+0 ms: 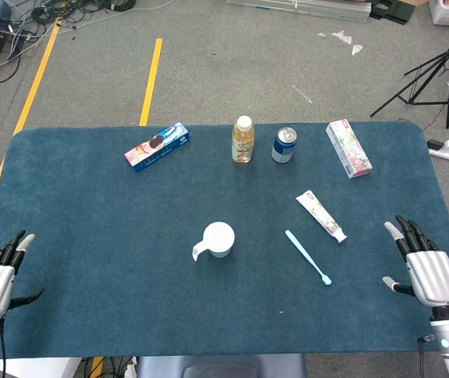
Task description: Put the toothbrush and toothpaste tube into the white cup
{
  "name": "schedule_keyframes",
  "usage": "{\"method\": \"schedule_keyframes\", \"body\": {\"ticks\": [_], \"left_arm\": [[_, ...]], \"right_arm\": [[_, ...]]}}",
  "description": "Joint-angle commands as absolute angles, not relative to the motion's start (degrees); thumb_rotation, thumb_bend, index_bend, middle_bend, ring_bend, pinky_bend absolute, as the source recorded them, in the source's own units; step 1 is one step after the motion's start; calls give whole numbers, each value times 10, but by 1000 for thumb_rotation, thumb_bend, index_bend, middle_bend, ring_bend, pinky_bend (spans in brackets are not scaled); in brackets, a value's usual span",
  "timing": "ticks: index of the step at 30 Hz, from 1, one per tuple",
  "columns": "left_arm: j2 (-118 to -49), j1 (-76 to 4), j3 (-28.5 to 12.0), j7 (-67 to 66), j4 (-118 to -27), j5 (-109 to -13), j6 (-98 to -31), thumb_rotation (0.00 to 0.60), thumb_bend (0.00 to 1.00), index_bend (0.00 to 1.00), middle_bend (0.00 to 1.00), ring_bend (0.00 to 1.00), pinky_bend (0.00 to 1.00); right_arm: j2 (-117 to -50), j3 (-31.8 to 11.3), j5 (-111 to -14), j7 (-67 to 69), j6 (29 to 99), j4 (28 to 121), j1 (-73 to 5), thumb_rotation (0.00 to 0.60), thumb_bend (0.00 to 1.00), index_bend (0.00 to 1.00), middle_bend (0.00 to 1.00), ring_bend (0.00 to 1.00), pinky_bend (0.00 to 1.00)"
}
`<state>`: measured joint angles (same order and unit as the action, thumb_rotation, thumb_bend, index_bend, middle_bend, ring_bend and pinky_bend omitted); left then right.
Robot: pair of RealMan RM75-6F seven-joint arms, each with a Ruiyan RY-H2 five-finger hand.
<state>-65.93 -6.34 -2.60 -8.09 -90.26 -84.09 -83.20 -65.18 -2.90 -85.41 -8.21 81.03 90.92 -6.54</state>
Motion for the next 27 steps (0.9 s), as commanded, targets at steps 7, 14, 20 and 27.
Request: {"method": "schedule_keyframes", "body": {"ticks": [7,14,20,27], "left_arm": [[-664,-65,-25,-86,-900,-835,-826,600,0,0,79,191,302],[-659,-60,-27,-73,-901,-836,-838,600,0,0,85,192,304],[-655,-56,-24,-72,-904,-840,-841,600,0,0,94,197,305],[-649,-50,-23,-70,-910,-835,-846,600,0,0,99,198,305]], "right_arm": [[-654,-30,-872,-72,814,913,-72,600,0,0,0,0,313],[-649,-30,-968,-70,868,902,-86,600,0,0,78,80,358],[-574,-47,-1027,-167,838,1023,-130,600,0,69,461,548,684],[-454,-86,-953,-130,666,1183,-232,600,0,123,845,900,953]]}}
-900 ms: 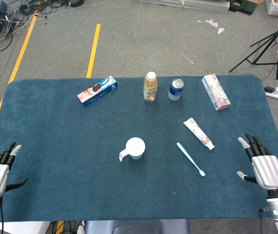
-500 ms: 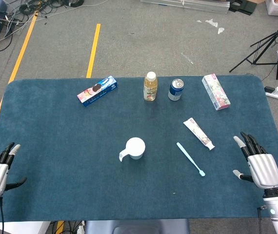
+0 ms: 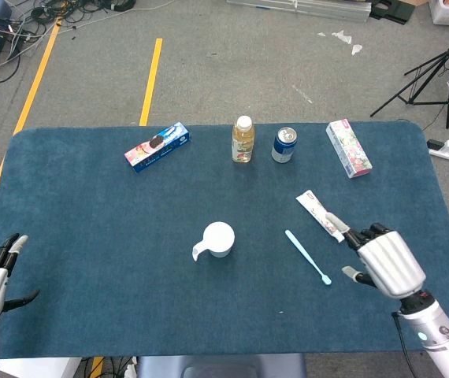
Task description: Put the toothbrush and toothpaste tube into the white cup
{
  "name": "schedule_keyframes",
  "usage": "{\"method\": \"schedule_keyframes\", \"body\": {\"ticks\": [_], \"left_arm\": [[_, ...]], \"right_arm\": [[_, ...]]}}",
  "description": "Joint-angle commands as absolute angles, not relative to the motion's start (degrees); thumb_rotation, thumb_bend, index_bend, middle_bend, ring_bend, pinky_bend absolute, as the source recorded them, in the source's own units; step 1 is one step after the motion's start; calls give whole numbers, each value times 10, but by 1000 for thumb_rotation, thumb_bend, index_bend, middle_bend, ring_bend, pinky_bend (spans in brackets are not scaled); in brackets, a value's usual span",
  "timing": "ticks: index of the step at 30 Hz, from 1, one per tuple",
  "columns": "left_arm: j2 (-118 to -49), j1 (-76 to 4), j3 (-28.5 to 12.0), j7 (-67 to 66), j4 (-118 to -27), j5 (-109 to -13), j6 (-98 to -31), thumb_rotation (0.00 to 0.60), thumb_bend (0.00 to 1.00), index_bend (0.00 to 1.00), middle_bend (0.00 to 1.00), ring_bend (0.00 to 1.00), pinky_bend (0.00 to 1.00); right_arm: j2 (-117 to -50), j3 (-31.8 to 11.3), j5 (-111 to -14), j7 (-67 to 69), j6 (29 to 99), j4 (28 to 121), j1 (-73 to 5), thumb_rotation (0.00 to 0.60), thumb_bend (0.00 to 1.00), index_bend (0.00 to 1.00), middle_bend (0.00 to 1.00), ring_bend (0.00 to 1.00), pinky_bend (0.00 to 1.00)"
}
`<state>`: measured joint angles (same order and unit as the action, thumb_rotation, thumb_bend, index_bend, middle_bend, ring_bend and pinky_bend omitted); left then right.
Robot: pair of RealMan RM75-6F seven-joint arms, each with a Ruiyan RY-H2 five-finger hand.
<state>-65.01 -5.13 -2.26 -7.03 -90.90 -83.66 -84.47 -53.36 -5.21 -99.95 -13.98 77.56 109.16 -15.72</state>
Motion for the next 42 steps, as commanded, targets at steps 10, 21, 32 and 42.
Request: {"method": "schedule_keyframes", "body": {"ticks": [10,21,32,42], "left_arm": [[-639,-46,-30,-69,-917,-816,-844,600,0,0,101,198,305],[-626,-39,-33,-45,-921,-819,-856,600,0,5,101,198,305],[-619,-37,-44,-38,-921,-793,-852,600,0,125,101,200,305],[-616,-36,-45,-44,-926,-784,-846,600,0,261,105,202,305]], "right_arm": [[-462,-128,-763,-318,488,1230,-361,600,79,170,966,999,1000],[-587,-108,-558,-479,467,1185,-488,600,248,175,995,1000,1000],[-667,-61,-501,-527,487,1139,-548,600,271,208,995,1000,1000],[-696,-41,-505,-507,490,1116,-569,600,271,249,995,1000,1000]]}}
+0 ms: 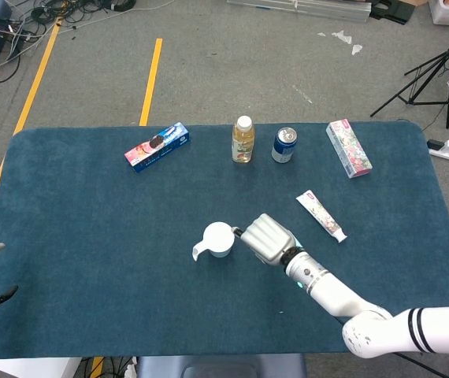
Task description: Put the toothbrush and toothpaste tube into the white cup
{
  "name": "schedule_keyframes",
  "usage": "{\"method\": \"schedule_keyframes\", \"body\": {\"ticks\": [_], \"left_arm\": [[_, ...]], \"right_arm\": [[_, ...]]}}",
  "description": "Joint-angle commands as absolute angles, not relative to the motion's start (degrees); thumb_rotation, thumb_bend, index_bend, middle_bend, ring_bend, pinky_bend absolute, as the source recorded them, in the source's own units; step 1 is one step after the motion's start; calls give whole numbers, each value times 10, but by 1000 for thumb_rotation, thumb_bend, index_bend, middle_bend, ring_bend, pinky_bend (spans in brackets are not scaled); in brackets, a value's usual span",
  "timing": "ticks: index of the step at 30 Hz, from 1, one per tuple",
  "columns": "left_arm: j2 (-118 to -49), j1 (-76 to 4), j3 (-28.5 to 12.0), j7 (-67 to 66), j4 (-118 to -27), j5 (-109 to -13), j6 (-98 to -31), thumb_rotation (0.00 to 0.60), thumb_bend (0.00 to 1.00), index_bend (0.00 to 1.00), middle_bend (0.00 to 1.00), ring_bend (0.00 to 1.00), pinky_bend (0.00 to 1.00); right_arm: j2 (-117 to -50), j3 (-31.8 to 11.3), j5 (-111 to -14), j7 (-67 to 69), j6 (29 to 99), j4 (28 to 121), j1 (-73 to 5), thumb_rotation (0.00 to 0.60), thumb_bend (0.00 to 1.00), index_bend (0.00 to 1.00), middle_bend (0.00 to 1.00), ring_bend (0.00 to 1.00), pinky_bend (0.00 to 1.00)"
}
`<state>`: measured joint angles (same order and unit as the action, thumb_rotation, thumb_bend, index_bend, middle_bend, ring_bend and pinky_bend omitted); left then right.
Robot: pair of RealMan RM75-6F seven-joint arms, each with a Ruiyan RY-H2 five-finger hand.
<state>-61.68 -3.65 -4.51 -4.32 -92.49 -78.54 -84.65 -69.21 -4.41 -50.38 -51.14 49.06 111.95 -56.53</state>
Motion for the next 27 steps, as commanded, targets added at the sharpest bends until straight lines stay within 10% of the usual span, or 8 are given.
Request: {"method": "schedule_keyframes", "body": {"ticks": [1,27], "left_arm": [[-615,-36,-45,-44,-926,-783,-845,600,0,266,105,202,305],[-599,-31,-53,-36,-931,-761,-839,600,0,406,186,231,305]], "right_arm": [[-699,-40,-505,-505,489,1114,-571,600,271,250,995,1000,1000],[-782,-38,-507,-419,455,1005,-622,600,271,304,994,1000,1000]]}}
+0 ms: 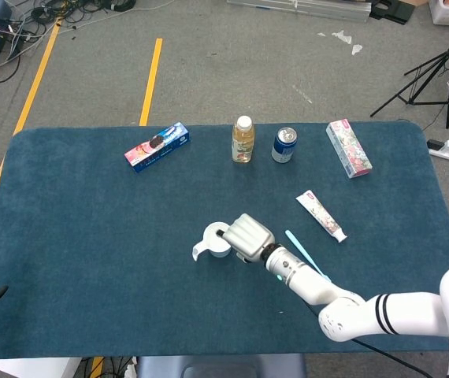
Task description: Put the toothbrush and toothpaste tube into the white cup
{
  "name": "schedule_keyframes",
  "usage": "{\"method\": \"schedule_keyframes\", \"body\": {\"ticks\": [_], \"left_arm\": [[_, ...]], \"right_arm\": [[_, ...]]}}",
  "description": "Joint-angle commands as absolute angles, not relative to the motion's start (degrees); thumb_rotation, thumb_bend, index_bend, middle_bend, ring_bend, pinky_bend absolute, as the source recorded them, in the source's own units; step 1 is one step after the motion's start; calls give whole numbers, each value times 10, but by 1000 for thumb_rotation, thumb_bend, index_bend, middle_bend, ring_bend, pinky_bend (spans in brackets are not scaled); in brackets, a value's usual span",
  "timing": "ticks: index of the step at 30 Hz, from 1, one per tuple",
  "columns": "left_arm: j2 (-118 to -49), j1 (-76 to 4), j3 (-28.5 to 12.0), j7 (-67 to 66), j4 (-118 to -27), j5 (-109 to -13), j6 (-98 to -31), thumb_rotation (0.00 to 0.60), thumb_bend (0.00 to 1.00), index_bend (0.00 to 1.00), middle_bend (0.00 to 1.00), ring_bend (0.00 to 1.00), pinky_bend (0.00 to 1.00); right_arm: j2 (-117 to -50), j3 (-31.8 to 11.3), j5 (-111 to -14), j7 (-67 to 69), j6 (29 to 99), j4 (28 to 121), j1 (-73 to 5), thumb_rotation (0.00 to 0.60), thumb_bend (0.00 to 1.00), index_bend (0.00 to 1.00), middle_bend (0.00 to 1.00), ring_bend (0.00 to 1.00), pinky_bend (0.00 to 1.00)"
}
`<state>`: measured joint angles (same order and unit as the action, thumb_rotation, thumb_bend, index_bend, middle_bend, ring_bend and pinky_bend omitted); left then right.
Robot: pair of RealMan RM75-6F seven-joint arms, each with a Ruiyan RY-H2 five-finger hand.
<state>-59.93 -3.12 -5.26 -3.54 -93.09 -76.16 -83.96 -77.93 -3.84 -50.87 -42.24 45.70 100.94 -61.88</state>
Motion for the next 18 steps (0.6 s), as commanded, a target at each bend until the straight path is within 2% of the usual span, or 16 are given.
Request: {"method": "schedule_keyframes", "body": {"ticks": [1,18], "left_arm": [[-598,-31,-52,-36,-932,-761,-839,600,0,407,191,233,305],[-593,-26,-52,-32,-935,-758,-841,600,0,450,243,242,305]], "right_arm": [[-784,-38,-505,-417,454,1001,-624,600,271,308,994,1000,1000],[-806,-25,-473,-409,445,969,-651,600,271,388,994,1000,1000]]}}
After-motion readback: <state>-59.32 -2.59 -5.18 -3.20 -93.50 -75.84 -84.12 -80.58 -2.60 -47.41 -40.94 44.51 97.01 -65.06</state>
